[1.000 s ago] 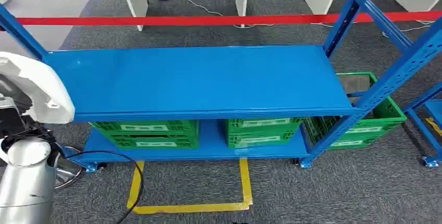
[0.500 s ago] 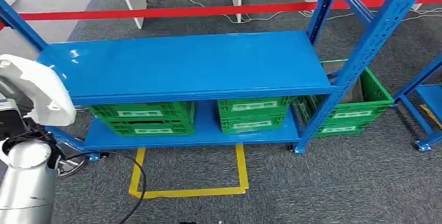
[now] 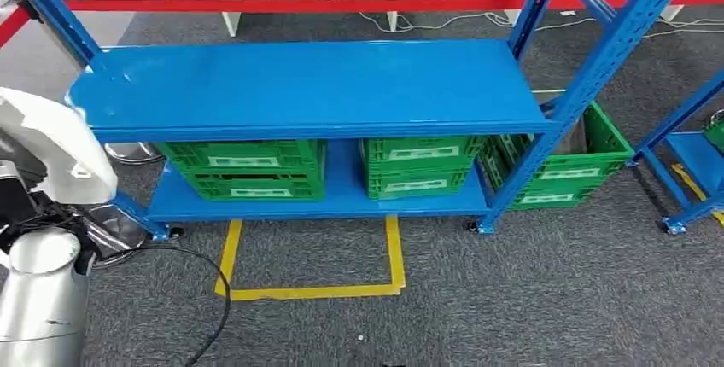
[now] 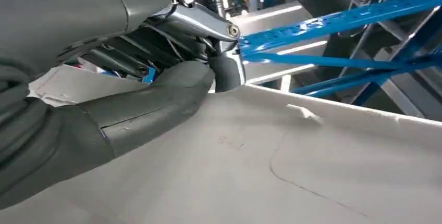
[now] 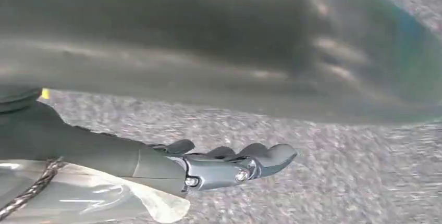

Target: Take the parts from the cabinet and place them on the table.

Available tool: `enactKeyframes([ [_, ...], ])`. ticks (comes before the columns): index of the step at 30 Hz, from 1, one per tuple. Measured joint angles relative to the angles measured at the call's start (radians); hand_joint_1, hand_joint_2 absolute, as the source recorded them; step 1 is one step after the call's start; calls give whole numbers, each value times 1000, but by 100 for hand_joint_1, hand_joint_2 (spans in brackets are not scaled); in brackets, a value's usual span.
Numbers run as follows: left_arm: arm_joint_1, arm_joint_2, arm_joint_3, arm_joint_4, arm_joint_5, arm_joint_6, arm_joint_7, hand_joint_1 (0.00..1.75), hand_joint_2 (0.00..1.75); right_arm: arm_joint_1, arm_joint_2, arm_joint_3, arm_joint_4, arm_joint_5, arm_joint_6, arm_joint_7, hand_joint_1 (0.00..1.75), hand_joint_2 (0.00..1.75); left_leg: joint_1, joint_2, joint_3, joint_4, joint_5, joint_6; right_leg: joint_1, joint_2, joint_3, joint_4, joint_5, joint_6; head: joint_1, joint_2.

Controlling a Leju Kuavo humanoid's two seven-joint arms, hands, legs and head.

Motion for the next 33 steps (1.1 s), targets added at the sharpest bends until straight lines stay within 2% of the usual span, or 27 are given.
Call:
enactKeyframes([
  [1, 2, 0, 0, 0, 0, 0, 0, 175, 175, 0, 0, 0, 0, 0, 0, 0, 0, 0, 0, 0, -15, 1, 11, -3, -2, 0, 20, -8, 50, 1, 1, 0],
  [2, 3, 0, 0, 0, 1, -2, 0, 175, 175, 0, 0, 0, 0, 0, 0, 0, 0, 0, 0, 0, -31, 4, 22, -6, -3, 0, 56, -44, 100, 1, 0, 0],
  [3, 4, 0, 0, 0, 4, -7, 0, 175, 175, 0, 0, -1, 0, 1, 0, 0, 0, 0, 1, 0, -44, 9, 30, -10, -4, 0, 113, -116, 118, -1, 1, 0],
  [4, 4, 0, 0, 0, 6, -8, 0, 175, 175, -1, 0, -1, 0, 2, 0, 0, 0, 0, 1, -1, -51, 17, 35, -15, -5, 0, 183, -209, 93, -4, 1, 0],
  [5, 3, 2, 0, 0, 6, -8, -1, 175, 175, -3, 0, -1, 0, 2, 0, 0, 0, 0, -4, -1, -62, 32, 36, -18, -3, 0, 256, -306, 54, -7, 3, 0],
  [6, 3, 3, 1, 0, 8, -8, -2, 175, 175, -5, -1, -1, 0, 2, -1, 0, 0, 0, -4, 0, -67, 38, 42, -26, -2, 1, 260, -335, 25, -6, 2, 0],
  [8, 4, 4, 1, 0, 9, -8, -2, 175, 175, -2, -1, -1, 0, 3, 0, 0, 0, 0, -2, 1, -74, 39, 56, -35, 1, 2, 244, -330, 25, -21, 1, 0],
  [9, 5, 5, 1, 0, 9, -8, -2, 175, 175, 1, 1, -1, 0, 3, 0, 0, 0, 0, -1, 0, -78, 42, 58, -39, -6, -1, 241, -334, 33, -33, 3, 0],
  [10, 6, 6, 2, 0, 9, -8, -2, 175, 175, 1, 1, -2, 0, 4, 0, 0, 0, 0, 1, -3, -84, 52, 36, -47, -6, -4, 247, -334, 38, -41, 1, 0],
  [11, 6, 9, 3, 0, 9, -9, -2, 175, 175, 1, 1, -2, 0, 5, 0, 0, 0, 0, 3, -3, -98, 98, -12, -55, -6, -5, 245, -334, 45, -50, -3, 0],
  [13, 9, 11, 3, 0, 11, -12, -2, 175, 175, 0, 1, -3, 0, 5, 0, 0, 0, 0, 9, -3, -151, 260, -101, -67, -4, -6, 234, -332, 55, -52, -3, 0],
  [14, 13, 11, 3, 0, 12, -16, -2, 175, 175, 0, 1, -3, 0, 6, 0, 0, 0, 0, 11, -3, -170, 330, -125, -70, -4, -6, 229, -331, 59, -52, -3, 0],
  [15, 18, 11, 3, 0, 13, -21, -2, 175, 175, 1, 1, -3, 0, 6, 0, 0, 0, 0, 12, -3, -172, 353, -124, -70, -3, -6, 225, -329, 61, -51, -3, 0],
  [16, 20, 13, 3, 0, 15, -26, -2, 175, 175, 2, 1, -3, 0, 6, 0, -1, 0, 0, 12, -3, -152, 333, -104, -69, -3, -5, 221, -326, 62, -50, -3, 0],
  [17, 20, 14, 3, 0, 15, -27, -2, 175, 175, 2, 1, -3, 0, 6, 0, -1, 0, 0, 12, -3, -116, 269, -66, -65, -3, -5, 219, -323, 62, -50, -3, 0],
  [18, 19, 16, 3, 0, 15, -28, -2, 175, 175, 2, 1, -3, 0, 6, 0, -1, 0, 0, 12, -4, -64, 177, -22, -58, -2, -4, 220, -322, 62, -50, -3, 0],
  [19, 19, 18, 4, 0, 15, -28, -2, 175, 175, 1, 1, -3, 0, 7, 0, -2, 0, 0, 10, -5, -19, 88, 2, -50, -2, -4, 220, -322, 60, -48, -3, 0],
  [20, 18, 20, 4, 0, 15, -29, -2, 175, 175, -1, 1, -3, 0, 8, 0, -2, 0, 0, 5, -6, 2, 64, -20, -44, 2, -3, 213, -322, 63, -42, -2, 0],
  [22, 19, 23, 6, -2, 15, -32, -2, 175, 175, -3, 1, -3, 0, 9, 0, -3, 0, 0, 1, -6, -2, 49, -19, -40, 0, -3, 209, -322, 69, -31, -3, 0],
  [24, 19, 26, 8, -2, 15, -46, -2, 175, 175, -3, 1, -3, 0, 13, -2, -4, 0, 0, 2, -6, -3, 35, -19, -25, 2, -5, 206, -325, 70, -18, -2, 0],
  [25, 21, 26, 8, -2, 15, -52, -2, 175, 175, -3, 1, -3, 0, 13, -3, -7, 0, 0, 11, -2, 3, 22, -13, -19, 0, -3, 193, -314, 52, -16, -1, 0],
  [26, 20, 27, 8, -2, 15, -58, -2, 175, 175, -3, 0, -3, 0, 13, -4, -13, 0, 0, 10, -2, 3, 19, -12, -14, 4, -1, 176, -278, 26, -13, 0, 0],
  [28, 27, 27, 8, -2, 17, -68, -1, 175, 175, -4, 0, -3, 0, 20, -6, -16, 0, 0, 9, -2, -3, 20, -11, -8, 2, 1, 90, -107, -48, -9, -1, 0],
  [29, 32, 27, 9, -2, 18, -71, -1, 175, 175, -2, 0, -3, 0, 22, -11, -15, 0, 0, 9, -5, -4, 20, -11, -7, 2, 0, 51, -32, -72, -6, 0, 0],
  [30, 36, 28, 10, -2, 18, -74, -1, 175, 175, 0, 0, -3, 0, 23, -18, -14, 0, 0, 9, -7, -5, 21, -10, -7, 1, 0, 33, 0, -74, -5, 0, 0],
  [31, 42, 28, 10, -2, 17, -78, -1, 175, 175, 1, 0, -3, 0, 24, -32, -9, 0, 0, 9, -16, -5, 22, -10, -7, -1, 0, 37, -14, -48, -4, 0, 0],
  [33, 45, 28, 11, -2, 16, -78, 1, 175, 175, 1, 0, -3, 0, 27, -56, 5, 0, 0, 9, -31, -5, 29, -11, -9, -6, 7, 103, -157, 45, -4, 0, 0],
])
